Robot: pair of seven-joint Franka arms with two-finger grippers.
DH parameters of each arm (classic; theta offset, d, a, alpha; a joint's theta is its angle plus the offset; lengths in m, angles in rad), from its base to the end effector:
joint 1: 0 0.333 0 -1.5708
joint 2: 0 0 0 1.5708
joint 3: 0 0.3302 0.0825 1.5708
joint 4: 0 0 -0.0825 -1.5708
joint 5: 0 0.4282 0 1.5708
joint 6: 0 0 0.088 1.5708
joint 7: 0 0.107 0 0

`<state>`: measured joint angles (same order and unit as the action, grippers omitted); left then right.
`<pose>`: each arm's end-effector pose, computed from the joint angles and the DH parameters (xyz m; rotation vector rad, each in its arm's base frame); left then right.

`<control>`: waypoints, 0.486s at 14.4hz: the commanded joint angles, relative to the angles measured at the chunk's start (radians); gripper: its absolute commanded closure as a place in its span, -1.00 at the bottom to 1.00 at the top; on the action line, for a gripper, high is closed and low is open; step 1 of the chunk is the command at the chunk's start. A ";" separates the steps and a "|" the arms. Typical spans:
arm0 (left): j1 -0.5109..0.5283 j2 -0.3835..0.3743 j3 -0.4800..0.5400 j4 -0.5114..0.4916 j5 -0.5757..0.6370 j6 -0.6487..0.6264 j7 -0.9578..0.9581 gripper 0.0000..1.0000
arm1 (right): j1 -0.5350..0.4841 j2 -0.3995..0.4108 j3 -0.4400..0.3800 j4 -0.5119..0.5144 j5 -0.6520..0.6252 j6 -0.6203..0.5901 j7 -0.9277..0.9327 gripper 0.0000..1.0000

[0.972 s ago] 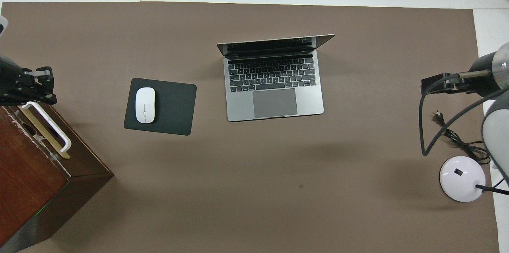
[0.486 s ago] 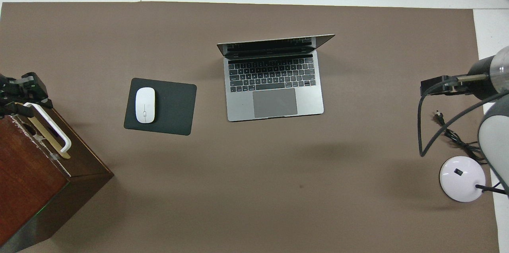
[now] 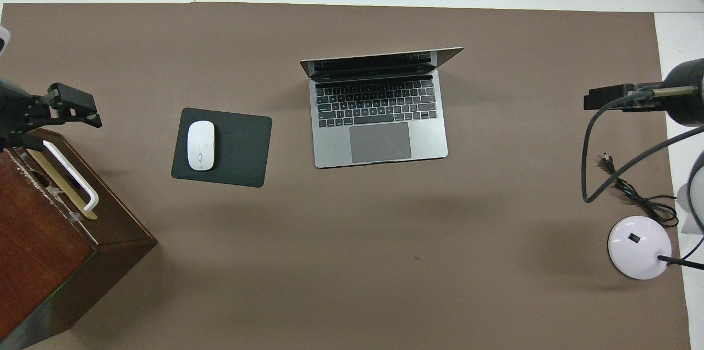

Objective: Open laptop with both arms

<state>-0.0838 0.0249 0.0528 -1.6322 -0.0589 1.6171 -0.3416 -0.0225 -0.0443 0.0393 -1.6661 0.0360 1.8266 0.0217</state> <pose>0.6076 -0.0252 0.5961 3.0534 0.4842 -0.0772 0.6074 0.0136 0.6403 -3.0876 0.0159 -0.3162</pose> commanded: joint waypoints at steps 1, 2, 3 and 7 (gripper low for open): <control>0.036 -0.030 -0.016 -0.025 0.018 0.023 0.134 -1.00 | -0.014 -0.006 0.007 0.038 0.027 -0.047 0.007 -1.00; 0.044 -0.030 -0.016 -0.014 0.018 0.020 0.198 -1.00 | -0.016 -0.006 0.007 0.051 0.025 -0.065 0.007 -1.00; 0.047 -0.030 -0.016 -0.003 0.021 0.006 0.238 -1.00 | -0.017 -0.006 0.007 0.063 0.019 -0.096 0.009 -1.00; 0.055 -0.031 -0.028 0.003 0.080 -0.014 0.326 -1.00 | -0.017 -0.009 -0.015 0.066 0.009 -0.206 0.014 -1.00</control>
<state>-0.0431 0.0075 0.0488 -1.6269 -0.0110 1.6164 -0.0518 -0.0246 -0.0462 0.0252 -1.6028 0.0361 1.6642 0.0217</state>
